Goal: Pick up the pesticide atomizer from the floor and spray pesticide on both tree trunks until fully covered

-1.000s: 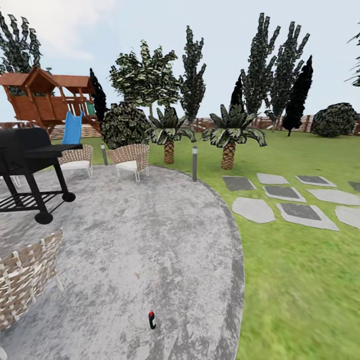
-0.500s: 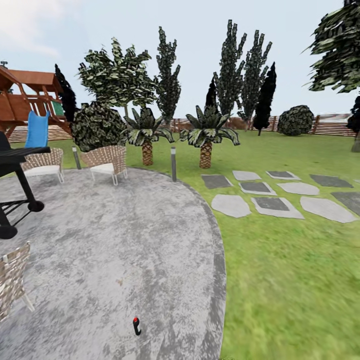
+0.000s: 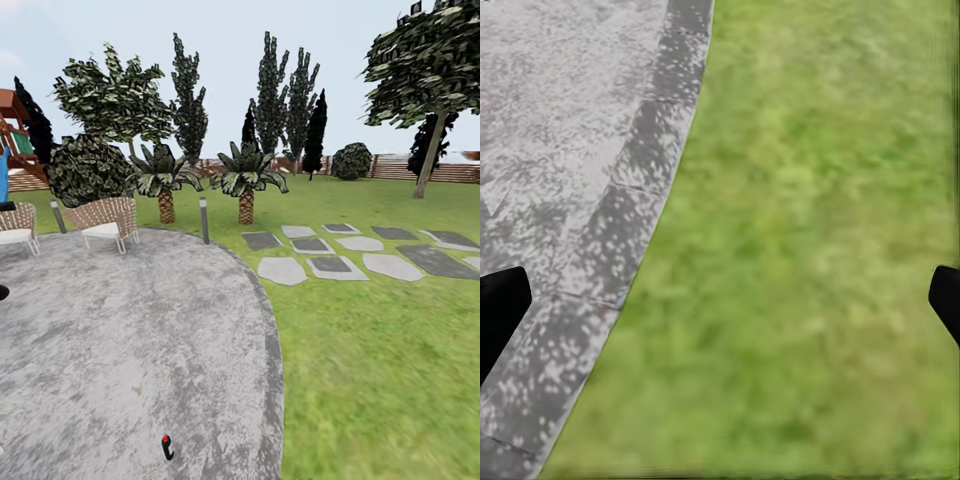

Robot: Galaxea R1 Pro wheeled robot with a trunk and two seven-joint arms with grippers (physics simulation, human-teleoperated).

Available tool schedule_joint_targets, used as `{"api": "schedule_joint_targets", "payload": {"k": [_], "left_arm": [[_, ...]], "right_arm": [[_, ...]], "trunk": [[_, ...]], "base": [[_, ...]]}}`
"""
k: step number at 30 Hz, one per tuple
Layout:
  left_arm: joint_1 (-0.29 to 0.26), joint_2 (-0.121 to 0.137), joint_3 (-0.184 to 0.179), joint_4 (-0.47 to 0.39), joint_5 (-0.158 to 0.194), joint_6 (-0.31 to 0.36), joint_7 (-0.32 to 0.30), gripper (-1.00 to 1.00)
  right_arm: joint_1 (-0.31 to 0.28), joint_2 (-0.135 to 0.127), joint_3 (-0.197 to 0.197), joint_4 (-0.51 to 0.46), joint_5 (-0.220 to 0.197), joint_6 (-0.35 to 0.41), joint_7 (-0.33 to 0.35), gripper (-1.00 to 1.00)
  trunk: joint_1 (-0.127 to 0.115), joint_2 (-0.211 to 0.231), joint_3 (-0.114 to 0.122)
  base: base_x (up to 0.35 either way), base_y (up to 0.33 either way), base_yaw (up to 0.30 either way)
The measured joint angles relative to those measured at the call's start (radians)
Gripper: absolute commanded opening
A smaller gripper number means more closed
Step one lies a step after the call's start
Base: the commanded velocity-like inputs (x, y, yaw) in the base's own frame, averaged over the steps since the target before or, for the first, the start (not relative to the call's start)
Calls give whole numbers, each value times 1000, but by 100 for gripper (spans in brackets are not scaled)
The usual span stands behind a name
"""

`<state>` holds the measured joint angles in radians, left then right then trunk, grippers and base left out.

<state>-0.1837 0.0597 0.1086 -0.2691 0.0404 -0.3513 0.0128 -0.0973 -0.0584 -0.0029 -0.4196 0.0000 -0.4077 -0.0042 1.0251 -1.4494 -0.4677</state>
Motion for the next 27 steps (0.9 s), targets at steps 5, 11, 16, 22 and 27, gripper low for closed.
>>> {"api": "schedule_joint_targets", "payload": {"k": [5, 11, 16, 22, 27], "left_arm": [[0, 0, 0, 0, 0, 0, 0, 100], [0, 0, 0, 0, -1, 0, 0, 100], [0, -1, -1, 0, -3, 0, 0, 100], [0, -1, -1, 0, -5, 1, 0, 100], [0, 0, 0, 0, -3, 0, 0, 100]], "right_arm": [[0, 0, -1, 0, 0, 0, 0, 100], [0, 0, -2, -1, 0, -1, -1, 100], [0, -3, -2, 2, 3, -32, -1, 100], [0, -17, -3, 4, 3, -37, 0, 100], [0, -18, -4, 1, 0, -38, -1, 100]], "trunk": [[0, 0, 0], [0, 0, 0], [0, 0, 0], [0, 0, 0], [0, 0, 0]], "base": [[0, 124, -208], [0, 10, -22], [0, 0, -1], [0, 4, 0], [0, 163, 0]]}}
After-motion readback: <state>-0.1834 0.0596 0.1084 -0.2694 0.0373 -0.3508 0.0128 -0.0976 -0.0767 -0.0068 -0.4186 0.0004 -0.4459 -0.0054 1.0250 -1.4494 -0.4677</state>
